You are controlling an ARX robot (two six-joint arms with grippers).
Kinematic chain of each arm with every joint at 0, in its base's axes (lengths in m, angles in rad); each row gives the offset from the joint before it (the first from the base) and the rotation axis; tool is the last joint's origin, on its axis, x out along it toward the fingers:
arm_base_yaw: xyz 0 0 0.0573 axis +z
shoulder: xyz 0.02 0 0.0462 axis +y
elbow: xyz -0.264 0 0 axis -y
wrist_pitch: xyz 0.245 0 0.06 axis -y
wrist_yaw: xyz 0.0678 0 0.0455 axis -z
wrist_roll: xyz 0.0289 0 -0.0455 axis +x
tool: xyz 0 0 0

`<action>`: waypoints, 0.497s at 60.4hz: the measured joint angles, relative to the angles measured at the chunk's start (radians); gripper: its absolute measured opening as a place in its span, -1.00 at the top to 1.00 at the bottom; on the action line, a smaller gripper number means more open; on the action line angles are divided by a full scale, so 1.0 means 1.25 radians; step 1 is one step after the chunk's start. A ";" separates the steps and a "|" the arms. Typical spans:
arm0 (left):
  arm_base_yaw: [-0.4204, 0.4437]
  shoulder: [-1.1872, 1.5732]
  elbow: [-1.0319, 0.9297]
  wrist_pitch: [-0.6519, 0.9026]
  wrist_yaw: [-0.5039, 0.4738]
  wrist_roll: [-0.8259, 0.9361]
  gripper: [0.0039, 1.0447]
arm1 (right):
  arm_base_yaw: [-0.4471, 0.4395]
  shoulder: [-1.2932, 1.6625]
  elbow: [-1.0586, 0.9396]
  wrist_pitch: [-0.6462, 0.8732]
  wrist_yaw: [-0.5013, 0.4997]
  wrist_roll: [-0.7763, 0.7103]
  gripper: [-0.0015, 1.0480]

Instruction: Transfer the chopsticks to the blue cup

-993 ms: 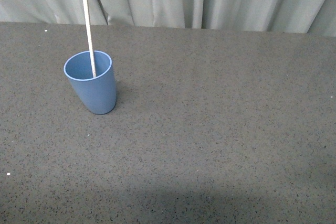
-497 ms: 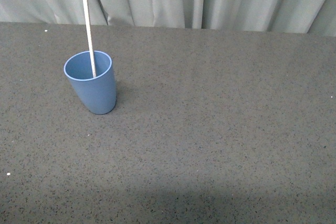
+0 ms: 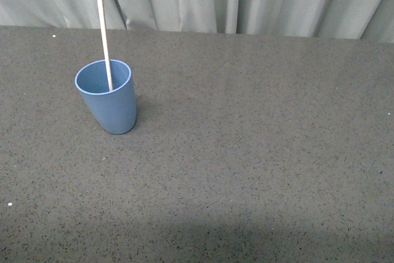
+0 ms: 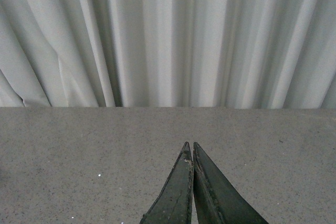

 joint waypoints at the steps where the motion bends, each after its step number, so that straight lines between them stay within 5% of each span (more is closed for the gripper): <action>1: 0.000 0.000 0.000 0.000 0.000 0.000 -0.88 | 0.000 -0.006 0.000 -0.006 0.000 0.000 0.98; 30: 0.000 0.000 0.000 0.000 0.000 0.000 -0.88 | 0.000 -0.150 0.001 -0.167 -0.001 0.000 0.98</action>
